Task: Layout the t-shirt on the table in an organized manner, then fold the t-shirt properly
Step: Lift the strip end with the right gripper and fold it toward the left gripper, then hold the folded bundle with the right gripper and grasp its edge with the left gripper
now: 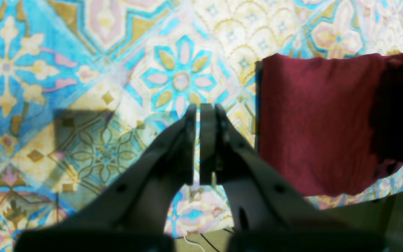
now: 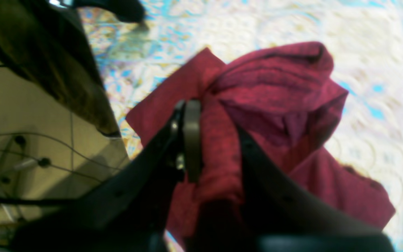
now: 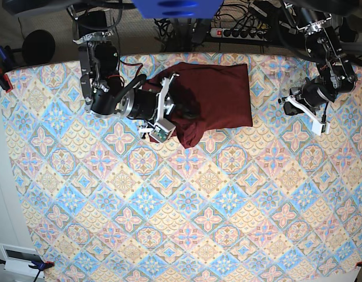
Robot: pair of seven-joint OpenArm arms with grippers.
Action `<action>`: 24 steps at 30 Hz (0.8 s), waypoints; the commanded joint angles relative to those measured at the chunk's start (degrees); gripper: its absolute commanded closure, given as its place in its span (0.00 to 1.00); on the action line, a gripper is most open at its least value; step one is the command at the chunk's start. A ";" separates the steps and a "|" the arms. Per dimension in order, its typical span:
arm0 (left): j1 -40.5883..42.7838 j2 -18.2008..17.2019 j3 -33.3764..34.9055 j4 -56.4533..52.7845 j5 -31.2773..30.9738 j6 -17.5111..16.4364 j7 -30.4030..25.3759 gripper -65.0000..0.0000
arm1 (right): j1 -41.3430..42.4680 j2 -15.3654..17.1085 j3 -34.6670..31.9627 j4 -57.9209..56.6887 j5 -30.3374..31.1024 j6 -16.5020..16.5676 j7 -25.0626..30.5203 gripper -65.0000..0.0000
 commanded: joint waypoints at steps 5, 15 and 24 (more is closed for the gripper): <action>-0.28 0.67 -0.23 0.83 -0.56 -0.28 -0.69 1.00 | 0.85 0.07 -5.37 -0.82 -4.53 0.12 4.52 1.00; 1.48 1.82 -0.23 0.83 -0.82 -0.28 -0.69 1.00 | 5.51 -7.49 -10.21 -3.28 -9.19 0.12 7.25 1.00; 3.68 1.55 -0.23 0.83 -0.91 -0.37 -4.21 1.00 | 6.48 -7.93 -11.00 -9.34 -9.28 0.12 7.51 1.00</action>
